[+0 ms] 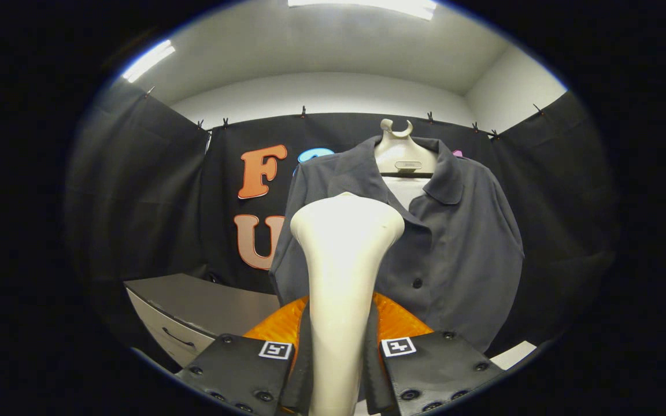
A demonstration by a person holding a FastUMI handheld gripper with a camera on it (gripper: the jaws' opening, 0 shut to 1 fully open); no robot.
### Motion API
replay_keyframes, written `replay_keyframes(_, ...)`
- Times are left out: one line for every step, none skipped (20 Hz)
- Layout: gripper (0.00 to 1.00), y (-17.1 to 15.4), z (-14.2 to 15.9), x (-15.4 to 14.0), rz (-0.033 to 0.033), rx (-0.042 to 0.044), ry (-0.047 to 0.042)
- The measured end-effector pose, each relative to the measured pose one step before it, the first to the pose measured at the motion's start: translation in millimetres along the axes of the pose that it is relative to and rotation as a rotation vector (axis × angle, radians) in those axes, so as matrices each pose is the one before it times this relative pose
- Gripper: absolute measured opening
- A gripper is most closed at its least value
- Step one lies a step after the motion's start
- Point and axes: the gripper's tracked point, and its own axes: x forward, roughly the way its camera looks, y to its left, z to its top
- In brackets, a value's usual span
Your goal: Iron the clothes twice with a garment steamer, once on the left side and once on the right side.
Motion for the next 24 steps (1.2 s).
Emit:
replay_keyframes(0.42, -3.82, -4.78, 4.03, -0.00165, 0.00258, 0.00625)
replay_keyframes(0.42, -2.82, -2.82, 5.43, -0.00465, 0.00397, 0.00764)
replay_keyframes(0.42, -3.36, -2.92, 6.8, -0.00557, 0.00542, 0.00378)
replay_keyframes(0.42, -2.24, -1.22, 5.18, -0.00415, 0.00338, 0.00176)
replay_keyframes(0.42, -2.2, -2.28, 5.09, -0.00412, 0.00109, 0.00578)
replay_keyframes(0.42, -1.61, -3.53, 2.92, -0.00289, 0.00232, 0.00481)
replay_keyframes(0.42, -1.51, -2.7, 2.73, 0.00064, 0.00312, 0.00643)
replay_keyframes(0.42, -1.07, -2.14, 2.03, -0.0015, 0.0025, 0.00478)
replay_keyframes(0.42, -1.86, -1.64, 1.77, -0.00434, 0.00155, 0.00133)
replay_keyframes(0.42, -1.5, -1.15, 0.52, -0.00449, -0.00158, 0.00194)
replay_keyframes(0.42, -1.04, -1.35, 1.67, -0.00261, -0.00242, 0.00156)
replay_keyframes(0.42, 0.24, -0.39, 1.12, -0.00159, -0.00065, 0.00031)
replay_keyframes(0.42, 0.79, -0.55, 1.54, -0.00057, -0.0005, -0.00064)
replay_keyframes(0.42, 1.35, -0.63, 0.71, 0.00135, -0.00263, 0.00103)
replay_keyframes(0.42, 0.18, -1.47, 0.69, 0.00034, -0.00407, 0.00021)
replay_keyframes(0.42, 0.26, -1.81, 0.15, -0.00147, -0.00369, 0.00251)
replay_keyframes(0.42, 0.51, -1.69, 0.62, -0.00185, 0.00099, 0.00198)
replay_keyframes(0.42, 1.21, -1.53, -2.67, 0.0022, 0.0028, -0.00025)
replay_keyframes(0.42, 1.17, -2.49, -1.55, 0.00093, 0.00116, 0.00074)
replay_keyframes(0.42, 0.64, -5.49, -1.98, -0.00164, -0.00009, 0.00195)
replay_keyframes(0.42, 0.16, -3.99, -1.74, 0.00021, -0.00245, 0.00364)
replay_keyframes(0.42, 0.41, -4.99, -1.04, -0.00251, -0.00375, 0.00655)
replay_keyframes(0.42, -1.04, -3.89, -0.61, -0.0049, -0.00081, 0.0049)
replay_keyframes(0.42, 0.79, -4.35, -0.73, -0.00402, 0.00263, 0.00344)
